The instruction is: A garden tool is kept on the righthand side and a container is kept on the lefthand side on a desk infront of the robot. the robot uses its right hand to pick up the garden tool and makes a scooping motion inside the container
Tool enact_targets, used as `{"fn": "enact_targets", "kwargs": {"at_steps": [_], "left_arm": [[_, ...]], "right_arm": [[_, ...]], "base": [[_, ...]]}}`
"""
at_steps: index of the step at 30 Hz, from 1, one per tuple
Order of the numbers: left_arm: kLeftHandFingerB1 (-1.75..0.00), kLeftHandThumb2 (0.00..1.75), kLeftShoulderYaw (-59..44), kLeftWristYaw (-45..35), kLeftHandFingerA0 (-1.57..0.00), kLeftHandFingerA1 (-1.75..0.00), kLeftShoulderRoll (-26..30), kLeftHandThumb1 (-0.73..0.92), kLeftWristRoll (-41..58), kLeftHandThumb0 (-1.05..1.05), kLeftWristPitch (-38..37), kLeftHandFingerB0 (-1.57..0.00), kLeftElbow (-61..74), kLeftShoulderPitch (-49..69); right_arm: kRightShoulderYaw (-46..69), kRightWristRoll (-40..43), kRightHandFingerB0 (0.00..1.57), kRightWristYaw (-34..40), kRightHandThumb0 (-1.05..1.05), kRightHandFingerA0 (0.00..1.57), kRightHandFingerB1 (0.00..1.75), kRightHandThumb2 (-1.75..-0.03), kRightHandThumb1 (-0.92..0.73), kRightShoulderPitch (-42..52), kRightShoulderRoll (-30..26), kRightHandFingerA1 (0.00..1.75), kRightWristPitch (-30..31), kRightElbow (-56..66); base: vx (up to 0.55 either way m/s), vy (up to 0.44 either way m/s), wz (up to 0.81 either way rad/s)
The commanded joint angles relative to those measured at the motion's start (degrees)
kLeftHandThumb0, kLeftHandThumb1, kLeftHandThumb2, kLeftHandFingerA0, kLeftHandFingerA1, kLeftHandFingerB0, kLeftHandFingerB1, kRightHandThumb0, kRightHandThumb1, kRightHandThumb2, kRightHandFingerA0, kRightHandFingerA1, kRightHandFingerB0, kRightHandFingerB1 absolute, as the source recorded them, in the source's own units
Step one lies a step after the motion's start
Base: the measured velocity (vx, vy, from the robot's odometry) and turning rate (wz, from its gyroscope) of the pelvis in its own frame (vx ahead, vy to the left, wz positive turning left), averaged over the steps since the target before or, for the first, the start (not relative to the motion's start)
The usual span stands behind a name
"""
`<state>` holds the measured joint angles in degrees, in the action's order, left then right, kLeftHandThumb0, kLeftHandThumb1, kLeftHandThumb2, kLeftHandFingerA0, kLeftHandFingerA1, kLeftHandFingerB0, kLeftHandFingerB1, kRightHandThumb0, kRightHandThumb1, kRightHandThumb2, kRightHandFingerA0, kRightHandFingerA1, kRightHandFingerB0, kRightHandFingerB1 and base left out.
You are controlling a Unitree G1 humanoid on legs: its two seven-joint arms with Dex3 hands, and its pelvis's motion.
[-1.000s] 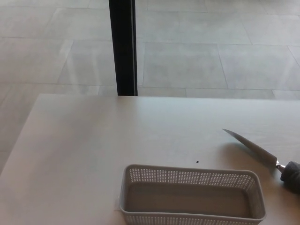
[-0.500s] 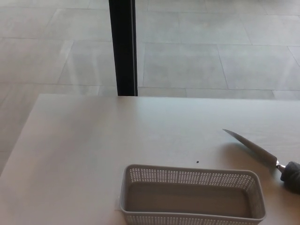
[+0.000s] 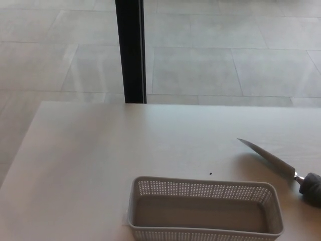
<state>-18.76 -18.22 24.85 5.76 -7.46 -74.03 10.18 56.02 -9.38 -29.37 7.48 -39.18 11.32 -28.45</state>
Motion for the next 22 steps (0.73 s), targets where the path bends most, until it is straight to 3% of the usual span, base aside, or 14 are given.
{"fn": "enact_targets", "kwargs": {"at_steps": [1,2,3,5,6,9,12,14,16,17,18,19,20,22], "left_arm": [[-1.07,1.09,-1.5,-0.5,-0.96,-1.21,0.9,-0.13,1.8,-0.78,1.4,-0.83,0.2,0.6],[-1.05,1.07,-1.6,0.6,-1.01,-1.17,0.7,-0.12,1.7,-0.76,1.7,-0.86,-0.3,0.2],[-1.05,1.09,-0.6,1.0,-1.03,-1.22,0.8,-0.02,0.5,-0.73,1.6,-0.86,-0.6,0.0],[-1.0,1.09,0.6,2.6,-0.97,-1.11,0.8,-0.04,-0.9,-0.81,0.5,-0.86,-0.8,0.0],[-1.02,1.1,-0.9,1.9,-0.98,-1.14,0.8,-0.11,0.7,-0.72,1.7,-0.85,-0.9,-0.3],[-1.06,1.12,-0.7,1.6,-1.06,-1.22,1.0,-0.03,0.6,-0.78,1.2,-0.86,-0.7,0.1],[-1.05,1.09,0.3,0.5,-0.86,-1.18,1.6,-0.02,-0.3,-0.93,-0.1,-0.77,0.0,0.9],[-1.07,1.13,1.0,0.5,-0.95,-1.25,1.8,0.01,-1.1,-1.05,-1.1,-0.77,0.0,1.4],[-1.06,1.06,-0.2,-0.3,-0.84,-1.18,1.7,0.01,0.3,-0.95,-0.1,-0.74,-0.3,1.1],[-1.14,1.11,-0.1,-0.1,-0.98,-1.34,1.6,0.02,0.2,-1.02,0.0,-0.74,-0.3,1.1],[-1.15,1.11,-0.2,-0.3,-0.95,-1.37,1.7,0.03,0.3,-1.04,0.0,-0.69,-0.3,1.2],[-1.15,1.11,-0.4,-0.5,-0.95,-1.37,1.7,0.03,0.5,-1.04,-0.1,-0.69,-0.2,1.3],[-1.09,1.13,-0.3,0.6,-1.01,-1.28,1.7,0.05,0.2,-0.99,0.8,-0.73,-0.5,1.1],[-1.09,1.13,0.0,2.3,-1.01,-1.28,1.6,0.05,-0.3,-0.99,2.1,-0.73,-1.0,0.6]], "right_arm": [[20.4,23.4,0.0,24.6,-0.59,0.0,0.64,-0.82,-0.64,-1.4,20.1,0.63,-5.8,-28.6],[19.8,22.6,0.0,24.0,-0.63,0.0,0.54,-0.8,-0.66,-0.9,20.9,0.56,-4.9,-28.3],[20.1,22.6,0.0,24.1,-0.62,0.0,0.59,-0.8,-0.65,-0.8,21.7,0.77,-3.0,-26.8],[20.8,23.1,0.0,24.2,-0.58,0.0,0.76,-0.81,-0.63,-1.3,21.7,0.83,-3.3,-28.2],[20.8,23.0,0.0,23.4,-0.59,0.0,0.61,-0.8,-0.61,-1.1,21.6,0.85,-3.6,-29.3],[21.1,23.7,0.0,21.1,-0.61,0.0,0.57,-0.79,-0.58,-1.1,22.3,0.75,-4.1,-30.1],[18.9,21.6,0.0,20.4,-0.65,0.0,0.64,-0.75,-0.58,-0.6,22.6,0.79,-6.1,-31.6],[16.8,20.0,0.0,20.4,-0.68,0.0,0.54,-0.74,-0.59,-0.1,21.9,0.73,-6.6,-33.7],[13.5,17.9,0.0,19.5,-0.73,0.01,0.65,-0.71,-0.64,0.9,21.3,0.87,-7.7,-35.1],[11.8,17.4,0.0,17.5,-0.66,0.02,0.84,-0.67,-0.63,1.8,21.2,0.91,-8.6,-35.4],[9.7,16.3,0.2,16.4,-0.67,0.22,0.76,-0.89,-0.49,2.6,21.1,0.8,-9.4,-35.7],[7.7,15.6,0.2,16.2,-0.67,0.22,0.76,-0.89,-0.49,3.1,20.8,0.8,-10.0,-36.0],[4.3,13.9,0.24,15.8,-0.62,0.28,0.85,-0.6,-0.53,4.2,20.6,0.96,-11.5,-36.2],[0.1,11.2,0.24,15.2,-0.62,0.28,0.85,-0.6,-0.53,5.7,20.5,0.96,-13.3,-35.9]], "base": [[0.0,0.0,0.0],[0.0,0.0,0.0],[0.0,0.0,0.0],[0.0,0.0,0.0],[0.0,0.0,0.0],[0.0,0.0,0.0],[0.0,0.0,0.0],[0.0,0.0,0.0],[0.0,0.0,0.0],[0.0,0.0,0.0],[0.0,0.0,0.0],[0.0,0.0,0.0],[0.0,0.0,0.0],[0.0,0.0,0.0]]}}
